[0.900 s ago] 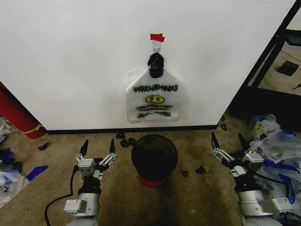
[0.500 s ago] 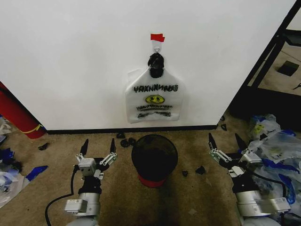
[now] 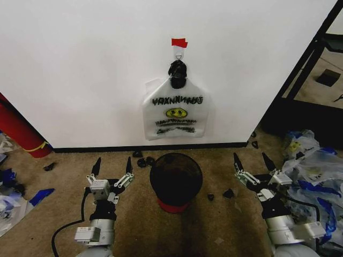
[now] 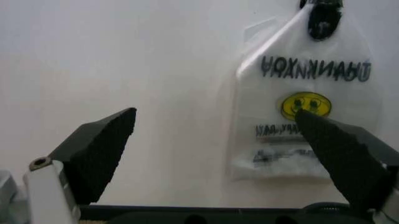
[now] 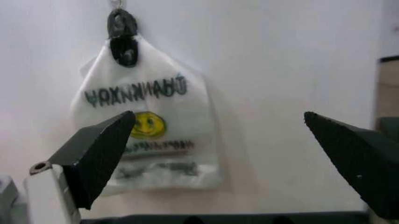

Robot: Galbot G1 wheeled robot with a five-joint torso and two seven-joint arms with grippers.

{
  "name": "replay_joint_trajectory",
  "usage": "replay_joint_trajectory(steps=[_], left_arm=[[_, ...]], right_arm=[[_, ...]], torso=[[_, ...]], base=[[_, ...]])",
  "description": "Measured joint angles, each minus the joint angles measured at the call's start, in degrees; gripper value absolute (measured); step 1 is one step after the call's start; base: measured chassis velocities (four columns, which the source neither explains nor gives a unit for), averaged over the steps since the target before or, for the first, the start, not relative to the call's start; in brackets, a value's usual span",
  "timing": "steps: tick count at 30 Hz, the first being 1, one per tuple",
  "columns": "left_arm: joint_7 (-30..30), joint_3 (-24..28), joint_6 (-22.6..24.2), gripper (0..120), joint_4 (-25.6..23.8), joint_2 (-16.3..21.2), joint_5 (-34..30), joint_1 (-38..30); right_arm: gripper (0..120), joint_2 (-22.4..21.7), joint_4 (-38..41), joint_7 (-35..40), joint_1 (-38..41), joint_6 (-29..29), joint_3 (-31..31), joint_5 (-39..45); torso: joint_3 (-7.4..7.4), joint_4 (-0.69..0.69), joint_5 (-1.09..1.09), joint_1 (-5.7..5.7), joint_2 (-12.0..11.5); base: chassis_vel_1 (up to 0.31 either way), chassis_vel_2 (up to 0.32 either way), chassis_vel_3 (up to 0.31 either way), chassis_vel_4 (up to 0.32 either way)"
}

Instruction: Pick up the garbage bag from the wall and place it over the trash bin.

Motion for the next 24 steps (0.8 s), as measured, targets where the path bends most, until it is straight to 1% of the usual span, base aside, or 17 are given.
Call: replay_joint_trajectory(steps=[3, 4, 8, 10, 11, 12, 13, 14, 18, 19, 20, 22, 24], left_arm=[[0.00, 0.02, 0.03, 100, 0.00, 0.33, 0.06, 0.32], [0.00, 0.02, 0.03, 100, 0.00, 0.33, 0.06, 0.32], [0.00, 0.26, 0.34, 100, -0.02, 0.63, 0.06, 0.21], [0.05, 0.61, 0.65, 100, 0.09, 0.81, 0.06, -0.17], [0.08, 0.81, 0.79, 100, 0.25, 0.92, 0.06, -0.37], [0.08, 0.81, 0.79, 100, 0.25, 0.92, 0.06, -0.37], [0.12, 0.97, 0.90, 100, 0.40, 1.05, 0.06, -0.48], [0.15, 1.13, 0.99, 100, 0.57, 1.17, 0.07, -0.59], [0.31, 1.70, 1.22, 100, 0.93, 1.44, 0.44, -0.74], [0.33, 1.69, 1.22, 100, 0.91, 1.31, 0.69, -0.48], [0.33, 1.69, 1.22, 100, 0.91, 1.31, 0.69, -0.48], [0.36, 1.58, 1.17, 100, 0.61, 0.96, 1.05, 0.04], [0.37, 1.44, 1.13, 100, 0.32, 0.79, 1.21, 0.28]], right_arm=[[100, -2.98, -3.79, -2.88, 5.40, -2.05, -1.33, 7.24], [100, -2.98, -3.79, -2.88, 5.40, -2.05, -1.33, 7.24], [100, -6.02, -10.50, -8.06, 12.65, -3.04, -4.85, 15.52], [100, -6.41, -12.75, -9.34, 15.54, -3.56, -6.55, 17.67], [100, -6.45, -14.48, -9.97, 18.20, -4.13, -7.79, 19.21], [100, -6.45, -14.48, -9.97, 18.20, -4.13, -7.79, 19.21], [100, -6.41, -15.68, -10.27, 20.07, -4.59, -8.70, 20.16], [100, -6.15, -17.33, -10.49, 22.81, -5.26, -9.98, 21.52], [100, -4.64, -23.76, -10.93, 32.25, -7.45, -13.60, 25.99], [100, -4.11, -26.04, -11.22, 34.89, -7.96, -14.74, 27.27], [100, -4.11, -26.04, -11.22, 34.89, -7.96, -14.74, 27.27], [100, -3.35, -29.62, -12.27, 39.04, -8.80, -16.23, 29.86], [100, -2.76, -32.21, -13.62, 41.87, -9.50, -17.56, 31.96]], torso=[[0.00, -0.01, -0.01, 0.00, 0.00], [0.00, -0.01, -0.01, 0.00, 0.00], [0.00, 0.00, -0.02, 0.00, 0.00], [0.01, -0.05, -0.01, 0.00, 0.00], [0.00, -0.04, -0.01, 0.00, 0.00], [0.00, -0.04, -0.01, 0.00, 0.00], [0.01, -0.04, -0.02, 0.00, 0.00], [0.01, -0.01, -0.02, 0.00, 0.00], [0.01, -0.01, -0.04, 0.00, 0.00], [0.01, -0.01, -0.01, 0.01, -0.01], [0.01, -0.01, -0.01, 0.01, -0.01], [0.01, -0.01, -0.04, 0.01, 0.00], [0.01, -0.01, -0.02, 0.01, -0.01]], base=[[0.000, 0.000, 0.000, 0.000], [0.000, 0.000, 0.000, 0.000], [0.000, 0.000, 0.000, 0.000], [0.000, 0.000, 0.000, 0.000], [0.000, 0.000, 0.000, 0.000], [0.000, 0.000, 0.000, 0.000], [0.000, 0.000, 0.000, 0.000], [0.000, 0.000, 0.000, 0.000], [0.000, 0.000, 0.000, 0.000], [0.000, 0.000, 0.000, 0.000], [0.000, 0.000, 0.000, 0.000], [0.000, 0.000, 0.000, 0.000], [0.000, 0.000, 0.000, 0.000]])
